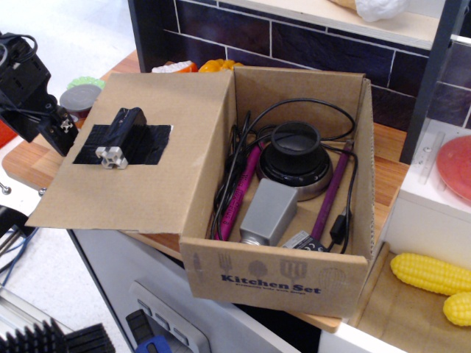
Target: Close brown1fbox flap
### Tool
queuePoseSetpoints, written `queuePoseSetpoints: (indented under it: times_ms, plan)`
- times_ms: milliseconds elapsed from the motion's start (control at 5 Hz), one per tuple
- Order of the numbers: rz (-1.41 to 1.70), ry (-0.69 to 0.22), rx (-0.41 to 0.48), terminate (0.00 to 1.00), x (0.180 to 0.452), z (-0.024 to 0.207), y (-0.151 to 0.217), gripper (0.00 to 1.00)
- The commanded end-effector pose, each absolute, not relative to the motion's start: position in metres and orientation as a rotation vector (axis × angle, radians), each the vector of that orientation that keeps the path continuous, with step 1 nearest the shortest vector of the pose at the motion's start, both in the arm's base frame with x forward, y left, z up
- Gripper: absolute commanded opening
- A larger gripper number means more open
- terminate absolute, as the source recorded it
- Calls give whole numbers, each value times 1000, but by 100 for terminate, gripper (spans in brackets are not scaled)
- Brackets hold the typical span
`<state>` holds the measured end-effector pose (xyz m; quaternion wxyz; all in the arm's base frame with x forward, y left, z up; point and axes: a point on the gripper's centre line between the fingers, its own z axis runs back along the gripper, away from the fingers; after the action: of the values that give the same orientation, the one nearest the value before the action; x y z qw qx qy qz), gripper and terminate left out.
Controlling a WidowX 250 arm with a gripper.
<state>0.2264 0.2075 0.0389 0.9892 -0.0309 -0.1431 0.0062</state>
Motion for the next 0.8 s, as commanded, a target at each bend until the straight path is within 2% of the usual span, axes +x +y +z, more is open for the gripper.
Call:
queuePoseSetpoints:
  times_ms: [0, 200, 400, 600]
  plan:
    - [15, -377, -124, 0, 232, 69, 193, 100]
    - [10, -387, -140, 0, 237, 92, 179, 100]
    - [-33, -372, -110, 0, 247, 111, 169, 100]
    - [-101, -351, -21, 0, 259, 138, 152, 100]
